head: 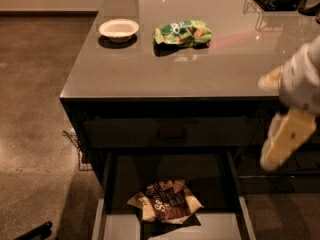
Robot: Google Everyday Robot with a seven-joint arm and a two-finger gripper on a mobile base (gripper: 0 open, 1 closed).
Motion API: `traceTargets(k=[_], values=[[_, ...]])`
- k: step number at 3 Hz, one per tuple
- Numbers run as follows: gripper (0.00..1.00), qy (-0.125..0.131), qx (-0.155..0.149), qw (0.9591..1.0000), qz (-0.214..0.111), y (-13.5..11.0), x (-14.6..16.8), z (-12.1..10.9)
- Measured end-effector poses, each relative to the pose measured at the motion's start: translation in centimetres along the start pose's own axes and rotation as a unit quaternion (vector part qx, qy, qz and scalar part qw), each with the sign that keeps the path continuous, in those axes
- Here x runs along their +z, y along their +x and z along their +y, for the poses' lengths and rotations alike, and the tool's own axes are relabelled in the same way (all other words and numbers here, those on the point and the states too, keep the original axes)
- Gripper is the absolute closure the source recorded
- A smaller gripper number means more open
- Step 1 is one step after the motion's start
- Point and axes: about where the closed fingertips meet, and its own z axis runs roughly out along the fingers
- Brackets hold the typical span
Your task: Pick brown chip bag from middle drawer and place on counter
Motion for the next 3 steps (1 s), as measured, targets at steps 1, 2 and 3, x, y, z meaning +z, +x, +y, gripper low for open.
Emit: traceTargets(k=[1, 2, 3], values=[[0.0, -0.053, 0.017, 0.9983, -0.016, 1.0, 6.3, 4.3], [0.0, -0.1, 0.038, 0.9936, -0.036, 1.1, 14.1, 9.0], [0.0, -0.099, 0.037, 0.9938, -0.032, 1.3, 13.8, 9.0]])
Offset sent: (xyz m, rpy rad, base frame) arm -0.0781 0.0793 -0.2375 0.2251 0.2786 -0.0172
